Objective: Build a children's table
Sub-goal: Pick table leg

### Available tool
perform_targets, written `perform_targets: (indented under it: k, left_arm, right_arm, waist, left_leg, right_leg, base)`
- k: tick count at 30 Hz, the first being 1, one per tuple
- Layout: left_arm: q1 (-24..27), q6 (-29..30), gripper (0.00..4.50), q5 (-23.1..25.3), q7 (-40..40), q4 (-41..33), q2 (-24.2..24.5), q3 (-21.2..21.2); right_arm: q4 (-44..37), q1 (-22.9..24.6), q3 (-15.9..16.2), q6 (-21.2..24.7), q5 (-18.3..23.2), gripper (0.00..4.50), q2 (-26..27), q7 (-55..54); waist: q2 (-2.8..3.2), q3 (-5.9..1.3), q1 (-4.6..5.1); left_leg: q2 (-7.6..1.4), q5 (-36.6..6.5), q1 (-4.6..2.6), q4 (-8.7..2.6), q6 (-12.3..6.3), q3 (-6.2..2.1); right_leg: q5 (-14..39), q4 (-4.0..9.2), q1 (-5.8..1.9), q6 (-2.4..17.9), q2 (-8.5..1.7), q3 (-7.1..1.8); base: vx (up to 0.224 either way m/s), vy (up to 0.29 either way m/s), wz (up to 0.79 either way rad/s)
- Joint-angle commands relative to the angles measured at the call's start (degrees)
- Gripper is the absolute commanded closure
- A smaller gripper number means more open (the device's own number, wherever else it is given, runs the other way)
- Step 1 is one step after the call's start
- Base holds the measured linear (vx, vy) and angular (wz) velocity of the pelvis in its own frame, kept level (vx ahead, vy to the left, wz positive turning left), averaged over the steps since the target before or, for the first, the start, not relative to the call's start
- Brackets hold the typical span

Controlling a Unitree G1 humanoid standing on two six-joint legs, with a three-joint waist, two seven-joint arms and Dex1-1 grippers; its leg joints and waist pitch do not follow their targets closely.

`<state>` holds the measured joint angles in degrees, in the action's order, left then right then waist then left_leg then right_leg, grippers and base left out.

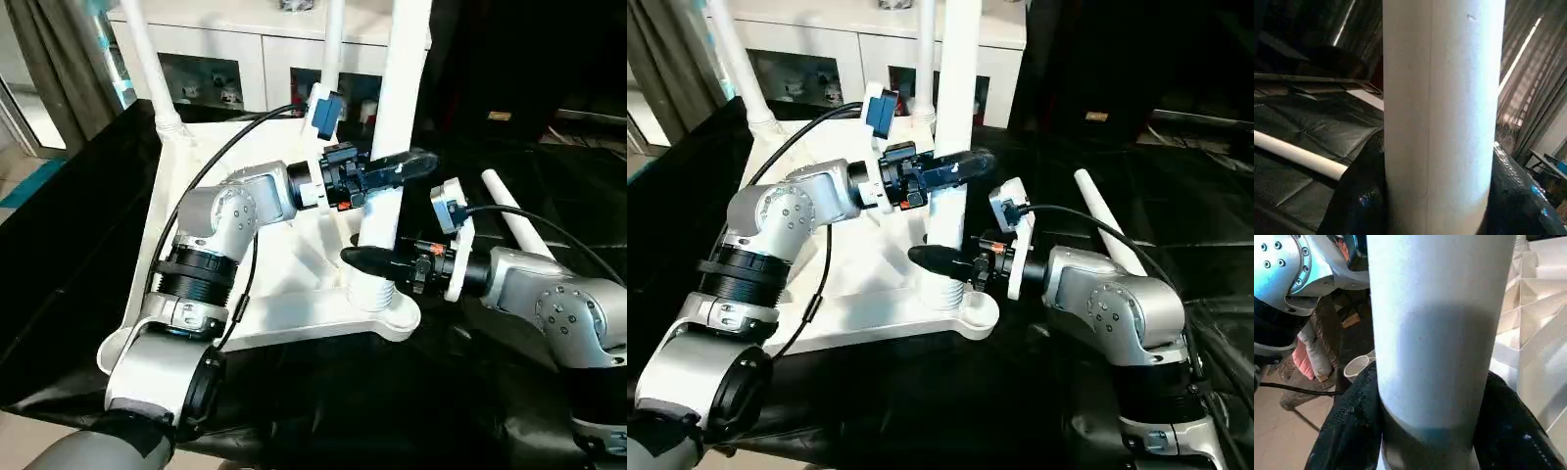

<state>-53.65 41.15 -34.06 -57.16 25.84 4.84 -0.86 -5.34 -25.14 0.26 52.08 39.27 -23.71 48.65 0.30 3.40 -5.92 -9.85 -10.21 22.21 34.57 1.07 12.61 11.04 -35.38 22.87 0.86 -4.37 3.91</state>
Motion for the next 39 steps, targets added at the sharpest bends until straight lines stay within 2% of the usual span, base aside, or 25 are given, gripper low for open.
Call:
perform_targets:
  k: [1,2,3,5,14,15,18,19,31,32,35,37,39]
  left_arm:
    - [-1.4,0.17,2.62,-0.44,-1.04,-1.21,-0.07,0.67]
    - [-1.35,0.26,2.63,-0.3,-1.56,-1.46,0.09,1.2]
    - [-1.34,0.29,2.63,-0.25,-1.73,-1.53,0.14,1.38]
    - [-1.18,0.58,2.63,-0.33,-2.53,-1.92,0.17,1.89]
    - [-0.83,1.07,2.64,-0.12,-3.94,-2.69,0.27,3.07]
    - [-0.82,1.03,2.64,-0.11,-3.96,-2.69,0.25,3.17]
    - [-0.67,1.08,2.64,-0.11,-4.29,-3.05,0.26,3.59]
    - [-0.64,1.1,2.64,-0.15,-4.46,-3.17,0.27,3.75]
    - [-0.86,1.1,2.64,-0.2,-5.57,-3.22,0.61,4.17]
    - [-0.89,1.07,2.64,-0.17,-5.66,-3.2,0.65,4.17]
    - [-0.84,1.1,2.64,-0.16,-5.91,-3.35,0.74,4.27]
    - [-0.8,1.17,2.64,-0.14,-6.09,-3.43,0.79,4.31]
    - [-0.81,1.18,2.64,-0.13,-6.21,-3.41,0.82,4.34]
  right_arm:
    - [0.68,-0.79,-1.1,0.49,0.27,1.86,-0.37,-0.51]
    - [0.55,-0.85,-0.88,0.58,0.14,1.8,-0.77,-0.4]
    - [0.51,-0.88,-0.76,0.55,0.01,1.52,-0.94,-0.38]
    - [0.52,-0.89,-0.49,0.33,-0.38,1.43,-1.37,-0.28]
    - [0.65,-1.13,0.49,0.45,-0.28,1.43,-2.48,1.78]
    - [0.61,-1.13,0.67,0.6,-0.19,1.43,-2.62,2.05]
    - [0.22,-1.08,1.67,1.2,0.12,1.43,-3.09,3.19]
    - [0.29,-1.16,1.95,1.42,0.15,1.43,-3.16,3.57]
    - [1.3,-1.75,2.08,2.48,0.8,1.43,-2.52,4.18]
    - [1.39,-1.74,1.92,2.44,0.82,1.71,-2.37,4.11]
    - [1.62,-1.75,1.63,2.22,0.86,1.81,-2.13,3.98]
    - [1.84,-1.86,1.56,2.0,0.95,2.18,-2.06,3.9]
    - [1.99,-1.95,1.57,1.83,1.01,2.22,-2.02,3.82]
  waist:
    - [-0.29,-4.55,-0.13]
    - [-0.28,-4.55,-0.11]
    - [-0.26,-4.54,-0.13]
    - [-0.19,-4.55,-0.11]
    - [-0.31,-4.57,-0.12]
    - [-0.53,-4.59,-0.09]
    - [-0.44,-4.57,-0.18]
    - [-0.65,-4.56,-0.18]
    - [-0.36,-4.6,-0.35]
    - [-0.39,-4.6,-0.33]
    - [-0.31,-4.64,-0.38]
    - [-0.35,-4.62,-0.38]
    - [-0.26,-4.61,-0.44]
  left_leg:
    - [-3.42,-5.19,-1.35,-3.18,-2.35,-2.37]
    - [-3.44,-5.15,-1.37,-3.19,-2.37,-2.39]
    - [-3.44,-5.21,-1.39,-3.21,-2.34,-2.4]
    - [-3.48,-5.24,-1.41,-3.22,-2.28,-2.41]
    - [-3.49,-4.88,-1.37,-3.13,-2.69,-2.36]
    - [-3.44,-4.78,-1.34,-3.1,-2.82,-2.32]
    - [-3.42,-4.64,-1.32,-3.07,-3.04,-2.31]
    - [-3.46,-4.61,-1.31,-3.1,-3.07,-2.31]
    - [-3.51,-4.68,-1.37,-3.07,-2.8,-2.36]
    - [-3.51,-4.56,-1.36,-3.09,-2.83,-2.36]
    - [-3.47,-4.79,-1.38,-3.04,-2.76,-2.36]
    - [-3.51,-4.93,-1.44,-3.08,-2.6,-2.34]
    - [-3.54,-4.98,-1.46,-3.11,-2.45,-2.36]
  right_leg:
    - [5.05,3.95,-3.37,13.42,-4.68,-2.9]
    - [5.14,3.93,-3.35,13.45,-4.66,-2.89]
    - [5.27,3.95,-3.36,13.42,-4.66,-2.87]
    - [5.15,3.93,-3.34,13.44,-4.65,-2.88]
    - [4.33,3.8,-3.38,13.82,-4.66,-2.92]
    - [4.17,3.79,-3.42,13.85,-4.63,-2.91]
    - [4.59,3.83,-3.44,13.79,-4.67,-2.92]
    - [4.88,3.86,-3.46,13.7,-4.67,-2.9]
    - [5.02,3.8,-3.35,13.7,-4.65,-2.89]
    - [4.71,3.75,-3.35,13.74,-4.62,-2.88]
    - [4.63,3.75,-3.35,13.83,-4.67,-2.89]
    - [4.86,3.78,-3.34,13.78,-4.66,-2.89]
    - [4.95,3.79,-3.31,13.76,-4.65,-2.89]
  base:
    - [0.0,0.0,0.0]
    - [0.0,0.0,0.0]
    - [0.0,0.0,0.0]
    - [0.0,0.0,0.0]
    - [0.0,0.0,0.0]
    - [0.0,0.0,0.0]
    - [0.0,0.0,0.0]
    - [0.0,0.0,0.0]
    - [0.0,0.0,0.0]
    - [0.0,0.0,0.0]
    - [0.0,0.0,0.0]
    - [0.0,0.0,0.0]
    - [0.0,0.0,0.0]
